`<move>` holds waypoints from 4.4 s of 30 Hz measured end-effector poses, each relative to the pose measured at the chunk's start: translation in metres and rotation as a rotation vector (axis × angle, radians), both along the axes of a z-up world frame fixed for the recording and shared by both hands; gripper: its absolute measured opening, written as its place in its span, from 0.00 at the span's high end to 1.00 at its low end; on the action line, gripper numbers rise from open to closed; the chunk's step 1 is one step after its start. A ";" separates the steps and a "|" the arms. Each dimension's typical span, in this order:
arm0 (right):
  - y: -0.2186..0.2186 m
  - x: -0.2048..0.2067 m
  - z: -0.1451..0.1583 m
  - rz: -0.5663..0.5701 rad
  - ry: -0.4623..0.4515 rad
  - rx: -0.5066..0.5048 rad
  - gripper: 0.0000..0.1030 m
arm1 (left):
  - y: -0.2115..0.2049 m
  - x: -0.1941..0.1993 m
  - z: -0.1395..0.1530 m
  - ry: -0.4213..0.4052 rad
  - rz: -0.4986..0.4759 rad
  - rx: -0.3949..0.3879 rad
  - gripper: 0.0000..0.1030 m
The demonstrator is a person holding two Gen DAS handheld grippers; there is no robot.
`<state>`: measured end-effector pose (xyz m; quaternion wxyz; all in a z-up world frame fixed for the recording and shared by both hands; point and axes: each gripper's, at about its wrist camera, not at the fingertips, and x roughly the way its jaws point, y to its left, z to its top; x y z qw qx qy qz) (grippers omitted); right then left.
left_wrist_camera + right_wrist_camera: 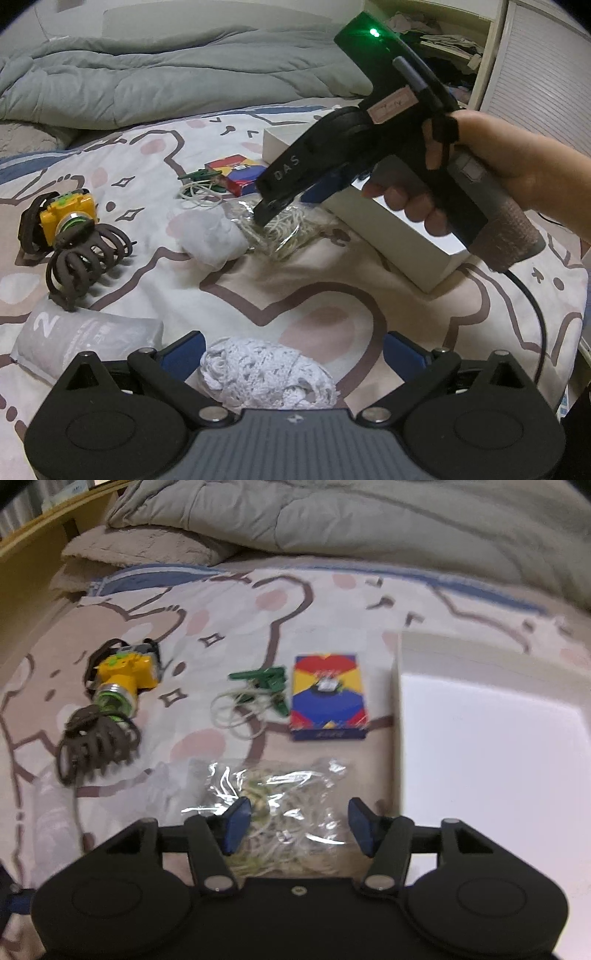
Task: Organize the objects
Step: 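Lift the cable bag with the right tool while the left tool grasps the white crocheted bundle, then carry the cable bag and crocheted bundle over the white tray with both tools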
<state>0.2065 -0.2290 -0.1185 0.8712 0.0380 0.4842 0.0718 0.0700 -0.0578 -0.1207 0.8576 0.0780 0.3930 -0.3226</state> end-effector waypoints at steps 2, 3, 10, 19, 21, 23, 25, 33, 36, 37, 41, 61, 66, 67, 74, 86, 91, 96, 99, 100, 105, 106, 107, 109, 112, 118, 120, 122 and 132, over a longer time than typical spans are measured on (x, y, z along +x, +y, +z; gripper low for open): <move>0.005 -0.002 -0.001 0.031 0.024 0.044 0.37 | 0.001 0.001 -0.001 0.006 0.002 -0.001 0.02; 0.010 -0.004 -0.002 0.051 0.035 0.040 0.32 | 0.001 0.002 -0.001 0.010 0.003 -0.002 0.02; 0.031 -0.023 0.007 0.178 0.184 0.170 0.36 | 0.006 0.002 0.000 0.027 -0.003 -0.018 0.02; 0.016 -0.018 0.042 0.195 -0.076 0.142 0.34 | 0.005 -0.002 -0.002 -0.002 -0.025 -0.013 0.02; 0.020 -0.009 0.031 0.235 -0.073 0.145 0.34 | 0.003 -0.003 -0.004 -0.021 -0.042 0.001 0.02; 0.024 -0.001 0.019 0.268 -0.066 0.132 0.32 | 0.003 -0.001 -0.007 -0.022 -0.049 0.012 0.02; 0.025 0.004 0.008 0.278 -0.052 0.132 0.30 | 0.003 0.002 -0.010 -0.013 -0.047 0.018 0.02; 0.020 -0.017 0.002 0.501 0.073 0.190 0.22 | 0.007 0.000 -0.003 0.048 -0.119 0.033 0.02; 0.025 -0.035 0.001 0.608 0.105 0.136 0.22 | 0.008 -0.005 0.000 0.052 -0.141 0.058 0.02; 0.027 -0.039 0.001 0.614 0.092 0.114 0.21 | 0.008 -0.006 0.000 0.051 -0.142 0.069 0.02; 0.036 -0.037 -0.001 0.535 0.080 0.092 0.18 | 0.003 -0.010 -0.002 0.033 -0.148 0.119 0.02; 0.044 -0.033 -0.012 0.496 0.075 0.037 0.30 | 0.009 0.006 -0.012 0.040 -0.147 0.164 0.14; 0.042 -0.037 -0.008 0.483 0.080 0.046 0.33 | 0.009 0.013 -0.012 0.104 -0.122 0.127 0.22; 0.043 -0.038 -0.007 0.483 0.080 0.043 0.34 | 0.008 0.014 -0.011 0.111 -0.113 0.123 0.23; 0.042 -0.045 0.015 0.447 0.035 0.054 0.34 | 0.006 0.018 0.023 0.072 -0.024 0.063 0.24; 0.035 -0.050 0.085 0.265 -0.121 0.085 0.34 | 0.007 0.011 0.077 -0.040 0.122 0.050 0.24; 0.031 -0.059 0.113 0.192 -0.187 0.097 0.34 | 0.014 0.006 0.093 -0.073 0.210 0.032 0.24; 0.032 -0.067 0.133 0.148 -0.225 0.103 0.34 | 0.027 0.003 0.102 -0.089 0.311 0.040 0.24; 0.032 -0.073 0.141 0.118 -0.243 0.094 0.34 | 0.038 0.005 0.109 -0.105 0.393 0.038 0.24; 0.032 -0.075 0.143 0.106 -0.244 0.090 0.34 | 0.042 0.006 0.112 -0.109 0.423 0.030 0.24; 0.031 -0.084 0.152 0.048 -0.252 0.077 0.34 | 0.059 0.009 0.125 -0.114 0.540 -0.002 0.24; 0.031 -0.086 0.154 0.038 -0.257 0.070 0.34 | 0.062 0.009 0.128 -0.117 0.557 -0.006 0.24; 0.031 -0.089 0.155 0.029 -0.261 0.064 0.34 | 0.063 0.009 0.129 -0.120 0.569 -0.008 0.24; 0.030 -0.095 0.158 0.008 -0.267 0.059 0.34 | 0.067 0.010 0.132 -0.122 0.587 -0.009 0.24; 0.026 -0.104 0.162 -0.018 -0.271 0.045 0.34 | 0.068 0.011 0.137 -0.116 0.613 -0.019 0.24; 0.015 -0.114 0.165 -0.068 -0.278 0.016 0.34 | 0.064 0.006 0.148 -0.145 0.636 0.005 0.24; 0.011 -0.115 0.164 -0.075 -0.279 0.011 0.34 | 0.062 0.004 0.151 -0.144 0.642 0.010 0.24; 0.007 -0.116 0.164 -0.077 -0.281 0.004 0.34 | 0.061 0.002 0.155 -0.150 0.649 0.010 0.24; -0.020 -0.115 0.163 -0.099 -0.293 0.006 0.34 | 0.035 0.000 0.166 -0.168 0.651 0.009 0.24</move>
